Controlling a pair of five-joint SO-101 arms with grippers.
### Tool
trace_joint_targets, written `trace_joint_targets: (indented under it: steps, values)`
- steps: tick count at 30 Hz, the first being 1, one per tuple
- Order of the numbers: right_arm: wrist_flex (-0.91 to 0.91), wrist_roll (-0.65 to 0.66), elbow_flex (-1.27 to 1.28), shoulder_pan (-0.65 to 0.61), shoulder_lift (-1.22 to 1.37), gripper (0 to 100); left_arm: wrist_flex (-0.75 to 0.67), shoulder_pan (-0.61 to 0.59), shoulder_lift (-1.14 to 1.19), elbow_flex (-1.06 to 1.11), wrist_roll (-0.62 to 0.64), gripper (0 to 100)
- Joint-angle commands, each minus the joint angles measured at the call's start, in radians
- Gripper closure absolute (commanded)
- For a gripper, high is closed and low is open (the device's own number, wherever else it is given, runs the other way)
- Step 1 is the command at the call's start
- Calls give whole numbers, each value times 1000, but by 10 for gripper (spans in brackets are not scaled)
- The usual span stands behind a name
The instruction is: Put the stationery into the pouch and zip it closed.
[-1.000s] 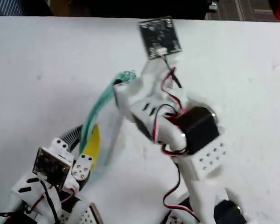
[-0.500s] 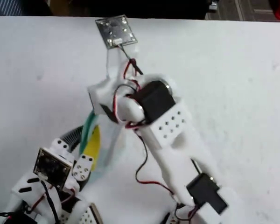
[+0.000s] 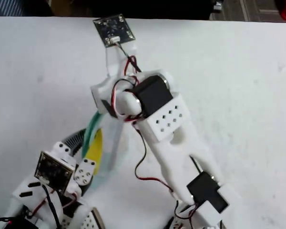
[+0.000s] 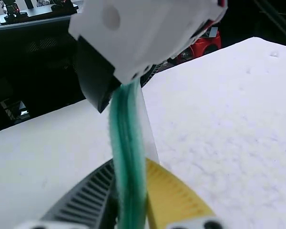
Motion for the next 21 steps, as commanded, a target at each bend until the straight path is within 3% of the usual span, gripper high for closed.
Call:
trace_joint_targets:
  steps: [1,6,9,11,16,21]
  values:
    - [28,23,43,-16,16,781,3,-10,2,-46,-11,980]
    - [30,26,44,-16,16,991,0,-10,2,-46,-11,979]
    - [30,26,46,-15,16,956,-2,-10,2,-46,-11,976]
    - [22,26,41,-15,16,988,-2,-10,2,-49,-11,954]
    - [-51,28,35,25,16,983,40,-8,2,-51,-3,708]
    - [-139,26,-35,147,18,983,63,62,2,-54,-9,710]
